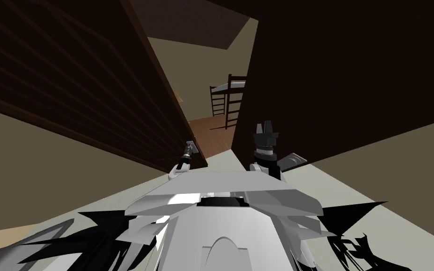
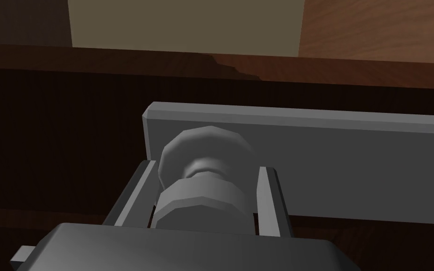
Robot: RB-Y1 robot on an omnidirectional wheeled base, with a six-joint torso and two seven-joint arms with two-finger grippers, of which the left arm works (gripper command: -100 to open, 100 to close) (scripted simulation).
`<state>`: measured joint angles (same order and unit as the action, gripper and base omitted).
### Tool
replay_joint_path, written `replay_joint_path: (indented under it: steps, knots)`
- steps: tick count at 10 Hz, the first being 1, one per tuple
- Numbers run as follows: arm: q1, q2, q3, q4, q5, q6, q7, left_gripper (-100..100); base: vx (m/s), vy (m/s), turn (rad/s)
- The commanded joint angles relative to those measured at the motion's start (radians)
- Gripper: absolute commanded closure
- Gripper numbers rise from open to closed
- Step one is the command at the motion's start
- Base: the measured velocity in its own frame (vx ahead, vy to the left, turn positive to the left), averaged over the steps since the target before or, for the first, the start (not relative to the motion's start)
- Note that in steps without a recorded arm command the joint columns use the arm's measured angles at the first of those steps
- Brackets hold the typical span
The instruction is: Pull the door open
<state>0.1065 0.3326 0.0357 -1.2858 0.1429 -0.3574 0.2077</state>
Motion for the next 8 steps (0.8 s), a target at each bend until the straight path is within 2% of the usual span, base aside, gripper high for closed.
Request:
replay_joint_path:
  steps: [1, 6, 7, 8]
  knots:
    - [0.013, 0.016, -0.011, -0.01, 0.001, -0.01, 0.013, 100, -0.216, 0.055, -0.127]
    - [0.073, 0.085, -0.064, -0.056, 0.005, -0.048, 0.068, 100, -0.23, 0.092, -0.15]
    - [0.079, 0.092, -0.069, -0.06, 0.006, -0.051, 0.073, 100, -0.229, 0.07, -0.097]
    - [0.071, 0.083, -0.07, -0.054, 0.004, -0.048, 0.068, 100, -0.102, 0.027, -0.034]
